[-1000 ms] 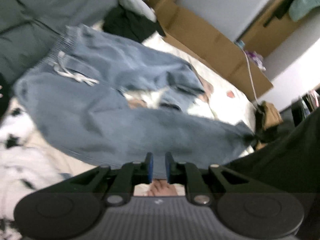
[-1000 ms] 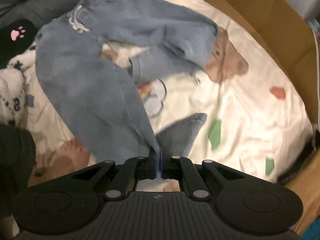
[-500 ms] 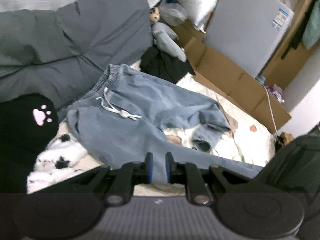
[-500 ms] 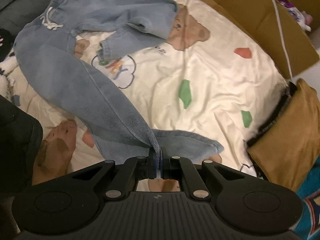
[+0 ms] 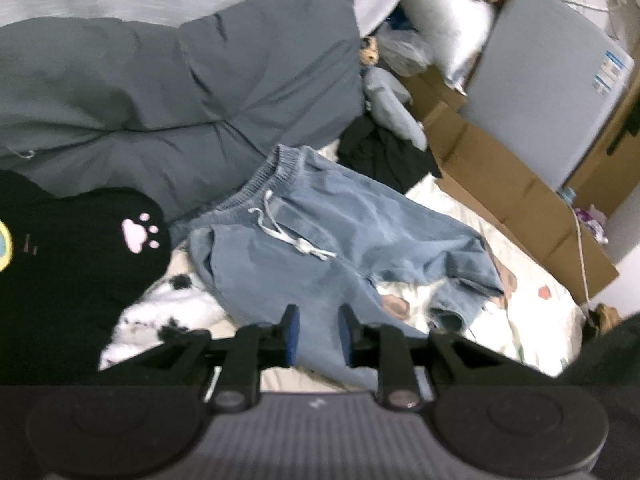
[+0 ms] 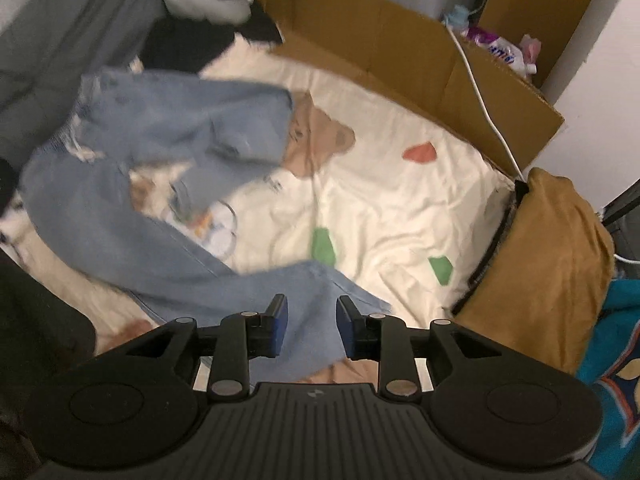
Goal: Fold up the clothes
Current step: 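Move the right tool to the cuff of the pants leg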
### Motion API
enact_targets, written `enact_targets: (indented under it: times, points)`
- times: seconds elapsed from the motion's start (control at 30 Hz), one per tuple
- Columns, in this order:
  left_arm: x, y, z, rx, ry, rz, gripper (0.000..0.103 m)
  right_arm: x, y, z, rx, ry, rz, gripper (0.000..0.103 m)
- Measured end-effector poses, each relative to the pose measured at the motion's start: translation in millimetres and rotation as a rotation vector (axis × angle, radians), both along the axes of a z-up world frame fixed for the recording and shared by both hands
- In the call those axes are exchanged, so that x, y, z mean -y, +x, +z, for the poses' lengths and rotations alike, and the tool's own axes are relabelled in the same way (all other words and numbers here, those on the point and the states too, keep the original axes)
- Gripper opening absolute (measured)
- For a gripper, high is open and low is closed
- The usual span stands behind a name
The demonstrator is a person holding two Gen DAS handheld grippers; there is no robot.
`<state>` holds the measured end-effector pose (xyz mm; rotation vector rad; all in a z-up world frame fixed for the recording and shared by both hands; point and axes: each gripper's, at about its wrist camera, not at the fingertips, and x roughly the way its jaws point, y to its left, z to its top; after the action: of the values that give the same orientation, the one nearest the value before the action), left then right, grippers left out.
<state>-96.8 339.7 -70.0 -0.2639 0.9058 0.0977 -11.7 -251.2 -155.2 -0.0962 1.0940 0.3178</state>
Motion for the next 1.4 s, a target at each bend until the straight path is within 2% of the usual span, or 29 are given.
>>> enact_targets:
  times: [0.1, 0.13, 0.27, 0.5, 0.73, 0.83, 0.93, 1.1, 1.3, 1.4]
  points:
    - [-9, 6, -2, -0.001, 0.021, 0.035, 0.03, 8, -2, 13, 0.043, 0.045, -0.034, 0.055]
    - [-12, 9, -3, -0.003, 0.025, 0.046, 0.03, 11, -3, 17, 0.057, 0.06, -0.046, 0.056]
    - [-21, 21, -11, -0.018, 0.021, 0.067, 0.03, 15, -4, -1, 0.056, 0.155, -0.142, 0.056]
    - [-36, 51, -33, -0.053, 0.03, 0.073, 0.03, 19, -13, -41, 0.017, 0.236, -0.298, 0.056]
    - [-45, 82, -53, -0.051, 0.004, 0.059, 0.03, 24, -28, -67, 0.015, 0.347, -0.515, 0.056]
    - [-46, 90, -60, -0.047, -0.015, 0.041, 0.03, 25, -43, -80, -0.022, 0.396, -0.636, 0.056]
    - [-47, 94, -68, -0.046, -0.026, 0.023, 0.03, 20, -58, -86, -0.036, 0.439, -0.674, 0.056]
    - [-51, 93, -79, -0.079, -0.019, 0.033, 0.03, 11, -67, -93, -0.028, 0.45, -0.677, 0.056]
    - [-52, 90, -94, -0.118, 0.002, 0.092, 0.03, 11, -77, -154, -0.074, 0.585, -0.727, 0.056]
    - [-53, 87, -101, -0.132, -0.009, 0.14, 0.03, 9, -84, -199, -0.172, 0.66, -0.784, 0.056]
